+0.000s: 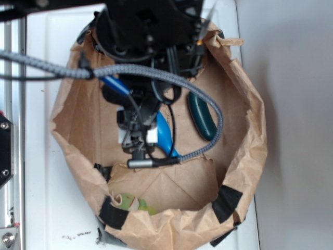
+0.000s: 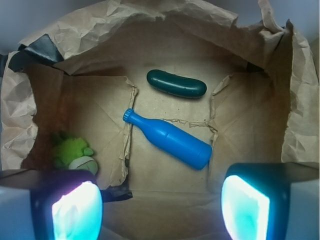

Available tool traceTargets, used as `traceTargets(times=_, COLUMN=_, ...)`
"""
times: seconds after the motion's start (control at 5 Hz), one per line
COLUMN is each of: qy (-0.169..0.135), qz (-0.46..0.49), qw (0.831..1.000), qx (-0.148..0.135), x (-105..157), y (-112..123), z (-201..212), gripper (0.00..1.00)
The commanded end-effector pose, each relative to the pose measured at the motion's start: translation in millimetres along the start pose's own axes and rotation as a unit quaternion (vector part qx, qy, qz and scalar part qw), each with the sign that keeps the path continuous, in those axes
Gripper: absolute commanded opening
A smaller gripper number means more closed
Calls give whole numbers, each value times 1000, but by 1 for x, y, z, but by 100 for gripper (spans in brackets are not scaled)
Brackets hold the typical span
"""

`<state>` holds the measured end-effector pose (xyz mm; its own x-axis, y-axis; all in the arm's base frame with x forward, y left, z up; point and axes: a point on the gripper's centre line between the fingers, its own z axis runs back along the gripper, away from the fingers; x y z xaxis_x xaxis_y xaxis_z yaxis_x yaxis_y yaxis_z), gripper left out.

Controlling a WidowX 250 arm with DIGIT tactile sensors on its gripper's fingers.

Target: Grab the blue bottle.

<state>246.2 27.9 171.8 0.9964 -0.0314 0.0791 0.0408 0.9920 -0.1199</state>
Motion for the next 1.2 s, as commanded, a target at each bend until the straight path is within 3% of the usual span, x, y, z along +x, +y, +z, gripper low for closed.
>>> traceTargets(times=0.0, qy=34, qz=-91, qw=995, qx=3, x=37, y=11, z=-21, gripper=100)
traceTargets(times=0.2, qy=37, qz=-119, qw=992, qx=14, x=62, y=15, z=-41, gripper=100)
traceTargets(times=0.4, qy=39, qz=-158, qw=987, qx=15, x=65, y=18, z=-63, gripper=100)
traceTargets(times=0.6, qy=9, qz=-220, qw=975, qx=1, x=35, y=14, z=-51, gripper=100)
traceTargets(times=0.8, qy=-29, qz=-265, qw=964, qx=-25, x=-11, y=18, z=-21, gripper=100)
traceTargets(times=1.0, qy=-18, qz=-258, qw=966, qx=-2, x=-11, y=16, z=-40, gripper=100)
